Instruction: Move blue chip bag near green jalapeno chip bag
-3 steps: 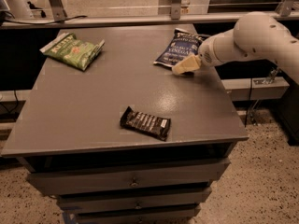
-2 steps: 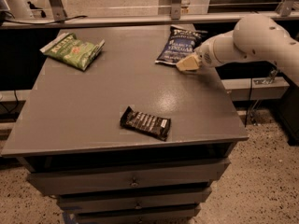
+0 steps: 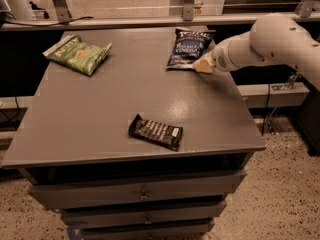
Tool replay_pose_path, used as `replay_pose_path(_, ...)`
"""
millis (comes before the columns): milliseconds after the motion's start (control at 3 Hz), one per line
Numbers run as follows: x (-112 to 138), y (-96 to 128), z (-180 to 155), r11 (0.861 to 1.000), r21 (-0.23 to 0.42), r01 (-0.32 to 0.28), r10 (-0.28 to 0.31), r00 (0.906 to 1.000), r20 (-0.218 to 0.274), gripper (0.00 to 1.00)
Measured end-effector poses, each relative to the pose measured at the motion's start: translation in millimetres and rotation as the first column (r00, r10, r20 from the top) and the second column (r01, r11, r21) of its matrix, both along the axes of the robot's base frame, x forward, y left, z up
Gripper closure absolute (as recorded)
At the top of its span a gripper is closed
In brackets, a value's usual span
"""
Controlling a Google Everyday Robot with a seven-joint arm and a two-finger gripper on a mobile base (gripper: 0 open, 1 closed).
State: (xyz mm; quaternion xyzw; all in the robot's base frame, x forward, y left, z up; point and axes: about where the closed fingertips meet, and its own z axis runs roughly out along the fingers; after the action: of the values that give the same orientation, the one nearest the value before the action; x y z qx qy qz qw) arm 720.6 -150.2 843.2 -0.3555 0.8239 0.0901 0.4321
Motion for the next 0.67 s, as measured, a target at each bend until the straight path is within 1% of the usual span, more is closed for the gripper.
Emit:
replay_pose_path(333,-3,11,18,0.999,0.008,-0.031,0.031,0.9991,0.030,1.00)
replay_pose_path(667,-9,33,47,0.996,0.027,-0.082,0.080,0.9940,0.075,1.00)
